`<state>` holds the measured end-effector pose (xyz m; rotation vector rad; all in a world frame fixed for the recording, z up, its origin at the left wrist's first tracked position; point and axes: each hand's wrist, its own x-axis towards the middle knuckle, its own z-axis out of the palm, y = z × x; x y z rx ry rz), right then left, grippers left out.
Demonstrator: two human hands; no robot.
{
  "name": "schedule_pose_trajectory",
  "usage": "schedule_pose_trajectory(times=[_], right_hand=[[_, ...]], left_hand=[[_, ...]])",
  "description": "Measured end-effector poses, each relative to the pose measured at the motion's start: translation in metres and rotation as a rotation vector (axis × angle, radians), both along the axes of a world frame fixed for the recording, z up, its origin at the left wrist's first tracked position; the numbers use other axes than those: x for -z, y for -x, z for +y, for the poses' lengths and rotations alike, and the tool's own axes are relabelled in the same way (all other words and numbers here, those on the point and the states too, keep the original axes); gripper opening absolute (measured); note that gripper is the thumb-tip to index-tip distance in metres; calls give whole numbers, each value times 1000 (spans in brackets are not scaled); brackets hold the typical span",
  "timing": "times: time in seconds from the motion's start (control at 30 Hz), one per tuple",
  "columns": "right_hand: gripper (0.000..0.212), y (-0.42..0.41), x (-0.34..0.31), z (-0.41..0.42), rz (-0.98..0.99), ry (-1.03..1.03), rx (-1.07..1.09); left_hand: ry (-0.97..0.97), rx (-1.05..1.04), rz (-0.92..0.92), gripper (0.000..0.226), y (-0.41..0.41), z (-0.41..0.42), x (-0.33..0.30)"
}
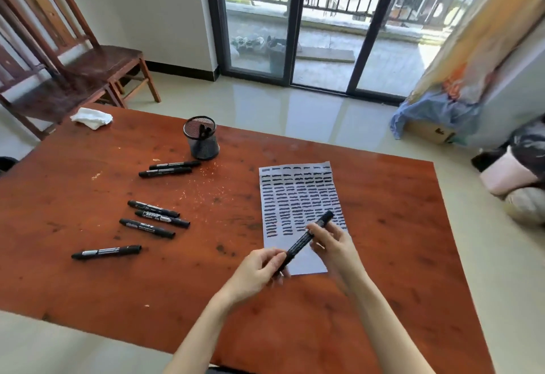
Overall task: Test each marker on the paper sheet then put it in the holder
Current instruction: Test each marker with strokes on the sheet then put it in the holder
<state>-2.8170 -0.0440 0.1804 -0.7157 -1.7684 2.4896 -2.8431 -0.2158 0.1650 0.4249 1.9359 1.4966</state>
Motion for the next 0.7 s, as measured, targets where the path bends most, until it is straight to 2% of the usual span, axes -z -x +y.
schedule_pose_trajectory(times=[0.1, 0.2, 0.27, 0.37, 0.47, 0.53, 0.7], right_hand=[[22, -7, -13, 7, 20, 287, 108], [25, -12, -24, 17, 58, 553, 149], [25, -13, -26, 20, 80, 586, 153], [38, -12, -27, 20, 36, 520, 216], [54, -8, -25, 28, -43, 573, 257], [55, -3, -19, 33, -96, 667, 270], [56, 15, 3, 41, -187, 716, 230]], left_hand=[[25, 49, 37, 22, -12, 26, -6], [127, 71, 134, 20, -20, 45, -11], [175, 95, 169, 22, -25, 54, -15], [233, 129, 208, 20, -35, 61, -21], [470, 124, 428, 25, -47, 68, -24], [598, 90, 531, 25, -52, 74, -26], [686, 54, 448, 33, -46, 86, -22]])
